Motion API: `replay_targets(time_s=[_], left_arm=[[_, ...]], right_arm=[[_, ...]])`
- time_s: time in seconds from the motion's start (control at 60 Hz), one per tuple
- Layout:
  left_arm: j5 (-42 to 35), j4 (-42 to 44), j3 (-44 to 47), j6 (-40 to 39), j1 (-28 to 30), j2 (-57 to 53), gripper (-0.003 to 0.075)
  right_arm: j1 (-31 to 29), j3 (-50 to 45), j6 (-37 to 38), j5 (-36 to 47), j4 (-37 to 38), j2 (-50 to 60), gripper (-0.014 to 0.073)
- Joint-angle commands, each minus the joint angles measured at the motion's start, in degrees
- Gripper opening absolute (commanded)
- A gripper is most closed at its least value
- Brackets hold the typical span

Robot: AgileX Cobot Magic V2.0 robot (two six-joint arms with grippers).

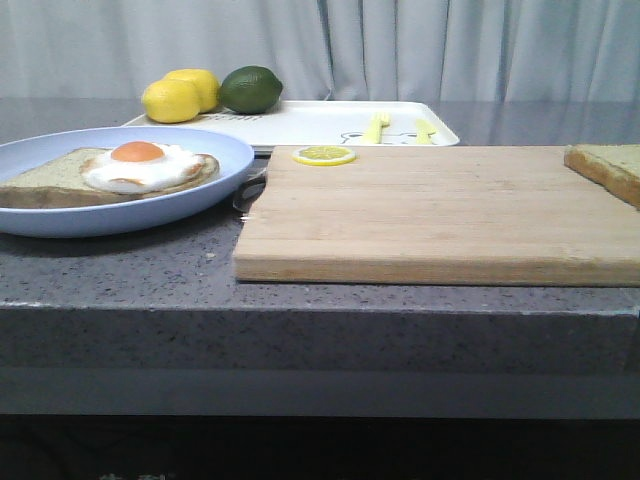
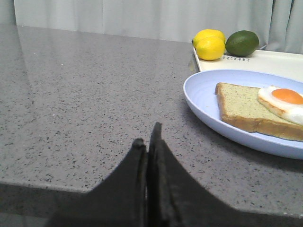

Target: Place bread and move sandwich to tray

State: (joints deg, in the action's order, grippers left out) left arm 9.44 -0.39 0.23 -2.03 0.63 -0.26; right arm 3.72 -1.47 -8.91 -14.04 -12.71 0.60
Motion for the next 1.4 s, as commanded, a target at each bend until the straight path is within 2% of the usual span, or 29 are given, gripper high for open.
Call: replay_targets(time_s=[0.0,1.001,1.384], left_arm=[[-5.2,-0.5,0.6,-0.3,0.0,-1.3,-0.0019],[-5.2,-0.5,0.6,-0.3,0.0,-1.3,-0.0019],[-9.4,-0.5,0.6,-0.3,0.0,-1.3,-0.0019]], right_arm=[[-0.2,0.1,-0.3,4.3,0.0,0.8,-0.0074],[-0.2,0.1,-0.3,4.5,0.0,0.8,-0.0074],[-0.2,0.1,-0.3,10.9,0.0,0.8,-0.0074]])
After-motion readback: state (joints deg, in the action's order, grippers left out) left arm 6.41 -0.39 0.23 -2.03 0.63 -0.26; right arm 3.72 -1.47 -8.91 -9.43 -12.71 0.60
